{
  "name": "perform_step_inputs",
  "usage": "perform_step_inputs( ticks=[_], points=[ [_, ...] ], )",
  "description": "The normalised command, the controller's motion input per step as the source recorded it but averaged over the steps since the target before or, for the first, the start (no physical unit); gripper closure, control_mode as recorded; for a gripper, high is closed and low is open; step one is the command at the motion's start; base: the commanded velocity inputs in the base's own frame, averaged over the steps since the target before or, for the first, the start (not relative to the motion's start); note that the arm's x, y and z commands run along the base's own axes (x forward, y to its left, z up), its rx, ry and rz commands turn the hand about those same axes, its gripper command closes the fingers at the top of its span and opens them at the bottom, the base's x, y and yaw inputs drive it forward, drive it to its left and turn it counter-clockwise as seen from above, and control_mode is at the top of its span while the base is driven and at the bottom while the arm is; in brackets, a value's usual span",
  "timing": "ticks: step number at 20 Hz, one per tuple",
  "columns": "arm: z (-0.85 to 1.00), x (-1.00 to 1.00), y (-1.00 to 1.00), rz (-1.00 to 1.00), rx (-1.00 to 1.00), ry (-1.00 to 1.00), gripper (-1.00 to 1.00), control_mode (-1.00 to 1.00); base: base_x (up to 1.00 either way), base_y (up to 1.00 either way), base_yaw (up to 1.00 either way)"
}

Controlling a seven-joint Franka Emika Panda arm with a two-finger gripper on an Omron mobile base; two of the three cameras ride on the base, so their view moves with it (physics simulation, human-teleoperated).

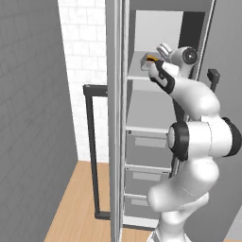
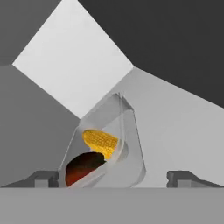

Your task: Take the meat container that has the fish and place it on the second highest rack of the freezer. Then take the vegetable container that has the bell pepper and corn and place it on the highest rack of the freezer.

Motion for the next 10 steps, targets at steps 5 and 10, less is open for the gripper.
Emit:
perform_step_inputs(
  ticks=[5,10],
  points=[
    [0.21,-0.99,0.36,-0.05,0.0,-0.23,-1.0,-1.0,0.0,0.0,0.0],
    [0.25,-0.93,0.23,-0.07,0.0,-0.09,-1.0,-1.0,0.0,0.0,0.0]
  ],
)
